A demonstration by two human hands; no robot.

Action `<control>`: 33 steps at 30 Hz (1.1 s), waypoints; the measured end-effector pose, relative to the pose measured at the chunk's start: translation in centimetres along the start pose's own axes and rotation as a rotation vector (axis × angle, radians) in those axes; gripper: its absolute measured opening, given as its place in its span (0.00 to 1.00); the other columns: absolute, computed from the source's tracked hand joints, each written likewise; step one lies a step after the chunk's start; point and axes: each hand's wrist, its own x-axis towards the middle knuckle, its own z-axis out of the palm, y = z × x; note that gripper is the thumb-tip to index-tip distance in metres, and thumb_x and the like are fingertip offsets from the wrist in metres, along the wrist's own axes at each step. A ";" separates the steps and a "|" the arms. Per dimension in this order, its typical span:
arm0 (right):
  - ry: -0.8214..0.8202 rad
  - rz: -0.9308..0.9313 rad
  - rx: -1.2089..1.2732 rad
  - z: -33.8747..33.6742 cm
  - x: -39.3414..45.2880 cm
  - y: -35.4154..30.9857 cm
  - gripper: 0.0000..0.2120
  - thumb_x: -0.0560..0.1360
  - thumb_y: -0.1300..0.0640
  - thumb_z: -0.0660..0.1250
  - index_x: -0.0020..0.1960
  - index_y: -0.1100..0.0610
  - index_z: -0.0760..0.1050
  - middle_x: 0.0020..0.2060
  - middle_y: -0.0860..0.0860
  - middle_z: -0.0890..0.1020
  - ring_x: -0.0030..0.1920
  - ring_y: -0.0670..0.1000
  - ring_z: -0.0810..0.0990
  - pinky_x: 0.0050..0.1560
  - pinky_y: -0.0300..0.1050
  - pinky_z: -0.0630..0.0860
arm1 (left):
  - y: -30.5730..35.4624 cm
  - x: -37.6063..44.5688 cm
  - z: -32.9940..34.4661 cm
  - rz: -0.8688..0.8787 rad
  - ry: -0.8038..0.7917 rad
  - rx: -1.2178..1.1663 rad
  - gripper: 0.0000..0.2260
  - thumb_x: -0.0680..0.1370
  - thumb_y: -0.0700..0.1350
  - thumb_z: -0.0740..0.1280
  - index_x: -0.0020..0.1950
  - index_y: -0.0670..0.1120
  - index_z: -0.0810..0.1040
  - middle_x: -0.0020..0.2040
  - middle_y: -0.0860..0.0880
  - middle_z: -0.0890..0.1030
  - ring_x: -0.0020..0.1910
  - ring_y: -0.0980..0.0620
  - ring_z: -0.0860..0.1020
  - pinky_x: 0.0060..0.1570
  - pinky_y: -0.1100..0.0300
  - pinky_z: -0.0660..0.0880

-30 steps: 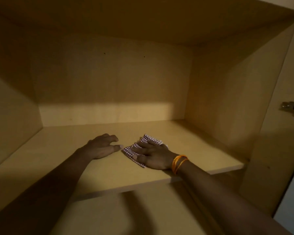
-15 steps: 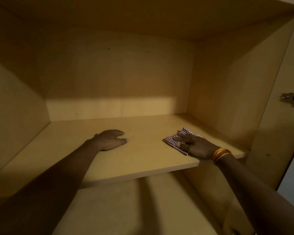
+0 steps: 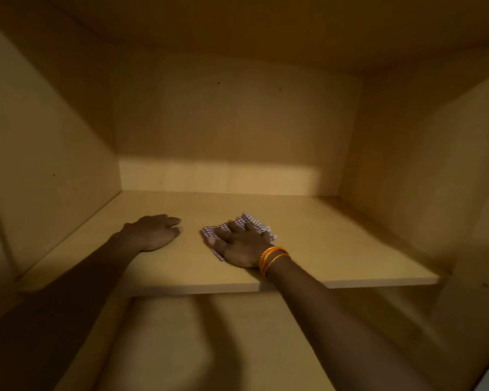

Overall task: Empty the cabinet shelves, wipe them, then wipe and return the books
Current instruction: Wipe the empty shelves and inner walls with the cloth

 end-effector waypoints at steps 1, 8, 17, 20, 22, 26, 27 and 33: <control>-0.016 -0.052 0.005 0.2 -0.3 -1.5 0.33 0.77 0.26 0.40 0.79 0.35 0.51 0.82 0.44 0.49 0.81 0.60 0.42 0.72 0.75 0.40 | -0.9 -0.1 -0.1 -0.040 0.010 0.008 0.31 0.76 0.73 0.50 0.78 0.65 0.61 0.82 0.53 0.56 0.81 0.46 0.56 0.78 0.42 0.53; -0.084 -0.433 0.062 0.1 -4.2 -2.0 0.24 0.81 0.34 0.52 0.77 0.31 0.54 0.80 0.39 0.50 0.81 0.49 0.42 0.78 0.64 0.41 | -2.2 0.1 0.1 -0.100 0.037 -0.018 0.37 0.70 0.76 0.49 0.78 0.66 0.61 0.82 0.55 0.57 0.81 0.47 0.56 0.78 0.41 0.53; -0.123 -0.411 0.368 -1.9 -4.7 7.3 0.22 0.80 0.43 0.66 0.72 0.33 0.69 0.78 0.37 0.58 0.79 0.39 0.49 0.80 0.45 0.45 | -0.7 -2.0 -0.7 -0.091 0.049 0.041 0.26 0.81 0.68 0.52 0.79 0.65 0.60 0.82 0.57 0.56 0.81 0.48 0.55 0.76 0.38 0.53; -0.133 -0.271 0.306 -3.3 -4.0 9.0 0.23 0.81 0.43 0.63 0.75 0.37 0.66 0.79 0.40 0.55 0.79 0.41 0.48 0.77 0.39 0.42 | -0.5 -2.3 -0.9 -0.097 0.045 0.048 0.26 0.81 0.68 0.52 0.79 0.65 0.60 0.82 0.58 0.56 0.81 0.48 0.55 0.76 0.39 0.53; -0.107 -0.175 0.221 -3.7 -2.6 9.5 0.24 0.82 0.41 0.60 0.77 0.39 0.62 0.80 0.43 0.54 0.80 0.45 0.49 0.77 0.40 0.41 | -0.2 -2.5 -0.9 -0.094 0.049 0.055 0.26 0.81 0.68 0.52 0.79 0.65 0.60 0.82 0.57 0.56 0.81 0.48 0.55 0.76 0.39 0.53; -0.029 0.036 0.031 -3.1 3.0 8.8 0.32 0.80 0.30 0.46 0.80 0.41 0.57 0.81 0.49 0.57 0.81 0.53 0.53 0.80 0.54 0.44 | -0.1 -2.6 -0.9 -0.101 0.052 0.067 0.27 0.80 0.68 0.51 0.79 0.65 0.59 0.82 0.57 0.55 0.81 0.47 0.55 0.76 0.38 0.52; -0.010 0.060 -0.026 -2.9 4.6 8.2 0.36 0.77 0.26 0.39 0.80 0.41 0.56 0.80 0.51 0.59 0.80 0.55 0.55 0.79 0.59 0.46 | -0.1 -2.7 -0.8 -0.103 0.054 0.070 0.26 0.81 0.67 0.51 0.79 0.65 0.59 0.82 0.57 0.55 0.81 0.47 0.55 0.76 0.38 0.52; -0.032 0.135 -0.046 0.7 15.9 1.9 0.49 0.60 0.18 0.31 0.77 0.35 0.52 0.80 0.50 0.58 0.80 0.63 0.51 0.69 0.78 0.38 | -0.1 -2.7 -0.9 -0.105 0.077 0.072 0.26 0.80 0.66 0.52 0.79 0.64 0.59 0.82 0.57 0.56 0.80 0.47 0.56 0.75 0.38 0.53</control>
